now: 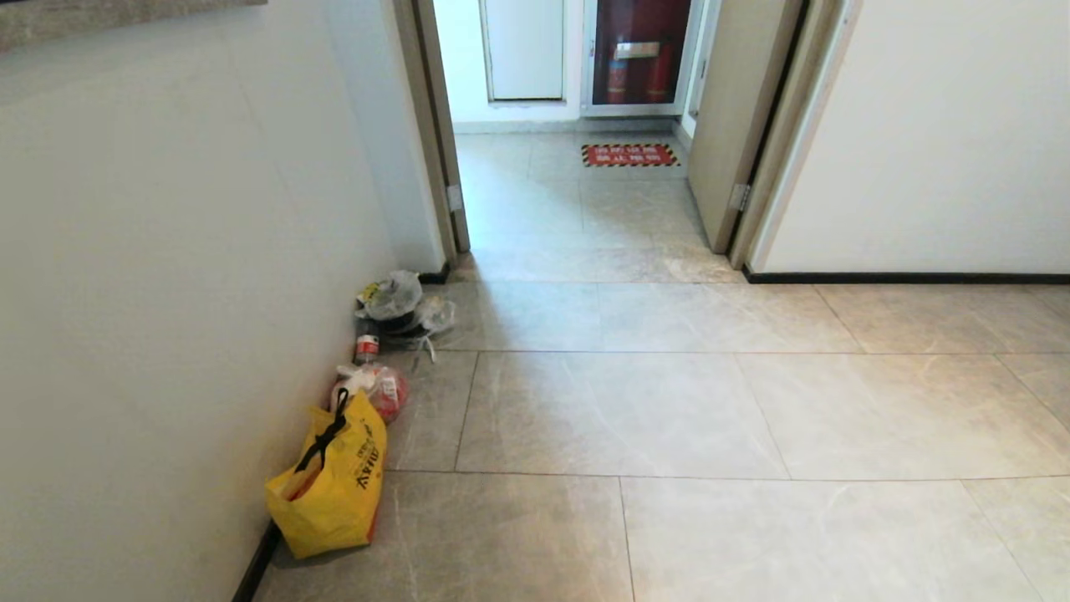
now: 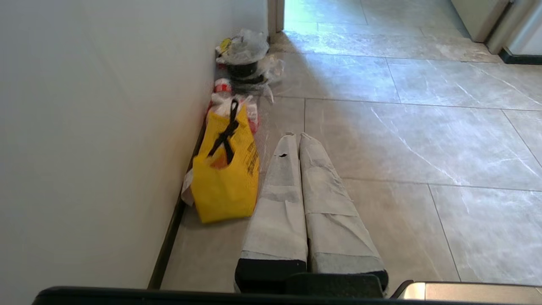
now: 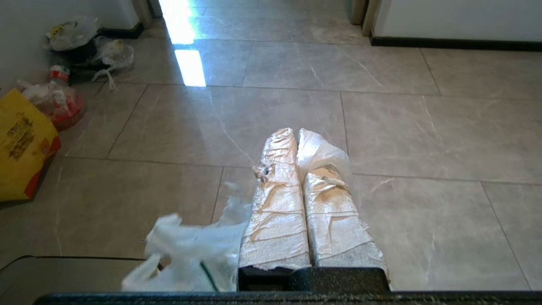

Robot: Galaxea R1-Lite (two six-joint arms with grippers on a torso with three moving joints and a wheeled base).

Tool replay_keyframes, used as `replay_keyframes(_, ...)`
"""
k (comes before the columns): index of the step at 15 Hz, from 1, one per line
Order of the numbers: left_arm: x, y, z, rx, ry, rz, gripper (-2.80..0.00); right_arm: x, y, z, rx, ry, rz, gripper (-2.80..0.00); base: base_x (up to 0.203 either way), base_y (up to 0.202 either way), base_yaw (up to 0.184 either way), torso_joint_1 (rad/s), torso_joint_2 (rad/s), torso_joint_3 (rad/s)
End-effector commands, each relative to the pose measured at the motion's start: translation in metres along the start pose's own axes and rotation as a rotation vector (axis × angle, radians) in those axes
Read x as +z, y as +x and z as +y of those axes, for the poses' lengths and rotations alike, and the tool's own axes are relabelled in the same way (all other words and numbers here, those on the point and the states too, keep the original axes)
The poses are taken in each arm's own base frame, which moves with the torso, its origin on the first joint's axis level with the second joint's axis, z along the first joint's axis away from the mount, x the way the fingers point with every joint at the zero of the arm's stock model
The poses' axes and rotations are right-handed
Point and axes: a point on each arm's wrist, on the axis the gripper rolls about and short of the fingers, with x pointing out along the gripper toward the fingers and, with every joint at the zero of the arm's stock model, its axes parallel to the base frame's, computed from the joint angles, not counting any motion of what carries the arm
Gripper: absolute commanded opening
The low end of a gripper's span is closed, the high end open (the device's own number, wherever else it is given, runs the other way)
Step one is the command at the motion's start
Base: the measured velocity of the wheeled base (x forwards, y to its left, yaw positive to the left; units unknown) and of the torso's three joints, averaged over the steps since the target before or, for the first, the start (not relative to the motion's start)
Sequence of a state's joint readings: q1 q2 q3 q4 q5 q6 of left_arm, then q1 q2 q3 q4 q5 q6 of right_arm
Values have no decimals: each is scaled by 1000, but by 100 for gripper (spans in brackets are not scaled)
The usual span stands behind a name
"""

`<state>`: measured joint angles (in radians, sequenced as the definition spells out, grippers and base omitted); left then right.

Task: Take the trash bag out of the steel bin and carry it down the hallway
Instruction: Put the trash bag at the door

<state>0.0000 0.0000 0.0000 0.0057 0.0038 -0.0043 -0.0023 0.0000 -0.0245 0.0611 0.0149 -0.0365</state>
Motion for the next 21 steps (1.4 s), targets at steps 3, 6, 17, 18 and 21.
replay_keyframes(3, 0, 0, 0, 1, -2, 0, -280, 0, 0, 0, 1, 0, 0, -280, 192, 0, 1, 2, 3, 4)
replay_keyframes(6, 0, 0, 0, 1, -2, 0, -280, 0, 0, 0, 0, 0, 0, -280, 191, 0, 1, 1, 2, 3)
replay_keyframes(17, 0, 0, 0, 1, 0, 0, -280, 0, 0, 0, 1, 0, 2, -280, 146, 0, 1, 1, 2, 1)
replay_keyframes(18, 0, 0, 0, 1, 0, 0, -280, 0, 0, 0, 0, 0, 0, -280, 0, 0, 0, 0, 0, 0)
replay_keyframes(21, 0, 0, 0, -1, 0, 0, -280, 0, 0, 0, 1, -2, 2, -280, 0, 0, 0, 0, 0, 0)
